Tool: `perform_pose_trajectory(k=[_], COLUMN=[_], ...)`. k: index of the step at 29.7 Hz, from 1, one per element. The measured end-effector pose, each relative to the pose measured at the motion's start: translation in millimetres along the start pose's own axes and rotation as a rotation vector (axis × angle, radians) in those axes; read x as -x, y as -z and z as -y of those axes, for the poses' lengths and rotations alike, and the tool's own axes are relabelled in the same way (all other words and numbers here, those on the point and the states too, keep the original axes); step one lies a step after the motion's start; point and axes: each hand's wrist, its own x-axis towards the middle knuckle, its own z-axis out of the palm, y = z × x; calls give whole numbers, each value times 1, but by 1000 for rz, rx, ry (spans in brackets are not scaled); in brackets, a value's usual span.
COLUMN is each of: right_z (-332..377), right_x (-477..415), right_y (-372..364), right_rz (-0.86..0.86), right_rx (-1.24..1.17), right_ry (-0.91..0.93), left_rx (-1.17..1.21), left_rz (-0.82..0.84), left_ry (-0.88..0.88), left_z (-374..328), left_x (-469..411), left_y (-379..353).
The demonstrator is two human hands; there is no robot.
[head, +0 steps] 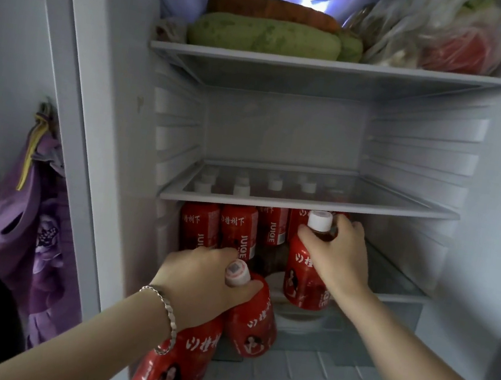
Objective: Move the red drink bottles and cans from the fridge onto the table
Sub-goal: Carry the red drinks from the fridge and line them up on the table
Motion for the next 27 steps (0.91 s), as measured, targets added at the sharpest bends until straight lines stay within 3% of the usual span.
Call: perform_pose_trajectory(k=[6, 14, 21, 27], right_z=[8, 20, 48, 66], right_x=[3, 13, 46, 118], right_y=[12, 18, 13, 2], right_rz=[-52, 27, 446, 759], right_rx=[376, 451, 427, 303], right_ry=[215, 507, 933, 1168], left_rx=[1, -129, -251, -303], left_rz=[57, 92, 93, 62], left_ry=[-22, 35, 298, 664], left_z=[4, 4, -10, -42], left_x=[0, 21, 81, 176], left_y=[-3, 3, 24, 36])
